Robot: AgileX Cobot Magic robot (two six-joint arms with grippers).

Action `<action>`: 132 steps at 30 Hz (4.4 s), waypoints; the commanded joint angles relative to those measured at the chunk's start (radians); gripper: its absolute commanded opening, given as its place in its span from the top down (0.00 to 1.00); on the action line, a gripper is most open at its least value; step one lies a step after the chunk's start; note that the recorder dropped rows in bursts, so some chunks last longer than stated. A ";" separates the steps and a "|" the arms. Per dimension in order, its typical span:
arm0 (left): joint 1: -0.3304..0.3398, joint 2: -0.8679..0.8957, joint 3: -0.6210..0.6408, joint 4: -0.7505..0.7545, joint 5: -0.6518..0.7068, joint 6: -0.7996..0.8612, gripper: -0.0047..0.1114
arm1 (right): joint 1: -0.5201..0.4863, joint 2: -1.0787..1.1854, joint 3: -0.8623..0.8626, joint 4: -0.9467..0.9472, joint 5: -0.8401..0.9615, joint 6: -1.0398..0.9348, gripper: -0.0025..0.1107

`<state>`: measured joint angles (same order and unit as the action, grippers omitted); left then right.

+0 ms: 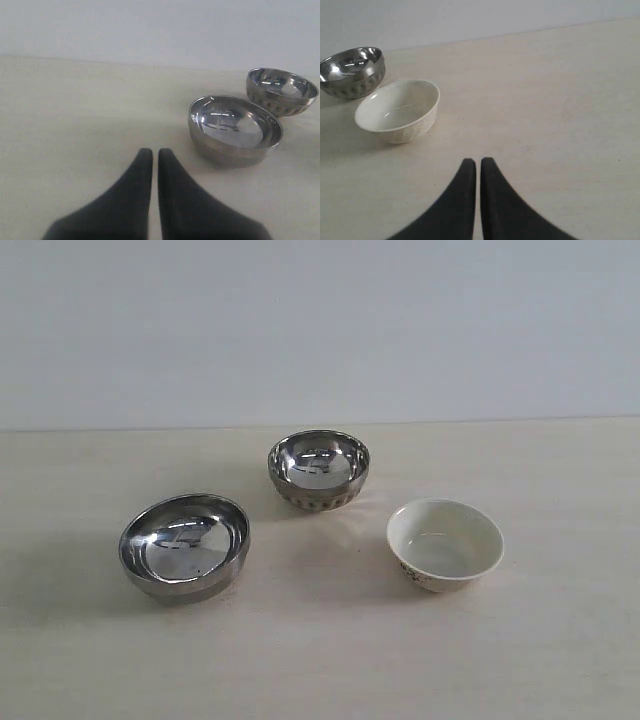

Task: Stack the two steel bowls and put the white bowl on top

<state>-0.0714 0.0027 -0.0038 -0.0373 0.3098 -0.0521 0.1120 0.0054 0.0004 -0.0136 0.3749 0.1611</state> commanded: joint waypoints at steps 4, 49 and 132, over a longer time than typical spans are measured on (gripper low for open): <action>0.003 -0.003 0.004 0.002 -0.003 -0.001 0.93 | -0.002 -0.005 0.000 0.000 -0.007 -0.003 0.98; 0.003 -0.003 0.004 0.002 -0.003 -0.001 0.93 | 0.002 -0.005 0.000 0.426 -0.343 0.477 0.98; 0.003 -0.003 0.004 0.002 -0.003 -0.001 0.93 | 0.619 2.149 -1.571 0.165 0.001 0.053 0.52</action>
<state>-0.0714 0.0027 -0.0038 -0.0373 0.3098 -0.0521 0.7289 2.1407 -1.5628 0.1535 0.4098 0.2079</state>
